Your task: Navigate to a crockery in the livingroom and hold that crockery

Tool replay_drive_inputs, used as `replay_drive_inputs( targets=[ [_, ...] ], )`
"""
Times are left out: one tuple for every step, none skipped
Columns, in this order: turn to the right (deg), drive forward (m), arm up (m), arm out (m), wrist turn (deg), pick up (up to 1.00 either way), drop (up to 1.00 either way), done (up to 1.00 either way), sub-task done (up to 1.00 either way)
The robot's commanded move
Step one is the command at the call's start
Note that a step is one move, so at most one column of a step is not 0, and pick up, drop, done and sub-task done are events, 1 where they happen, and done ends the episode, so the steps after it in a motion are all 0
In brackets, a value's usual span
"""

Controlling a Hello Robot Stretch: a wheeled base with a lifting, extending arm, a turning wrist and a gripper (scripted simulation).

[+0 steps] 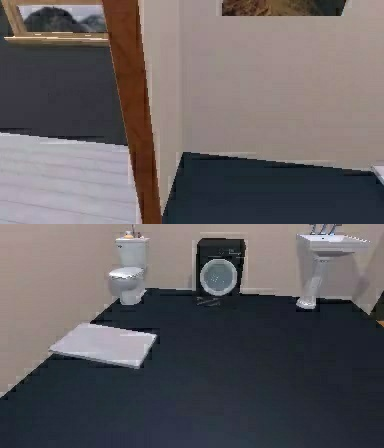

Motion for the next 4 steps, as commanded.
replay_drive_inputs(
  targets=[
    [45.0, 0.00, 0.00, 0.00, 0.0, 0.00, 0.00, 0.00, 0.00],
    [45.0, 0.00, 0.00, 0.00, 0.0, 0.00, 0.00, 0.00, 0.00],
    [0.0, 0.10, 0.00, 0.00, 0.0, 0.00, 0.00, 0.00, 0.00],
    [-45.0, 0.00, 0.00, 0.00, 0.0, 0.00, 0.00, 0.00, 0.00]
  ],
)
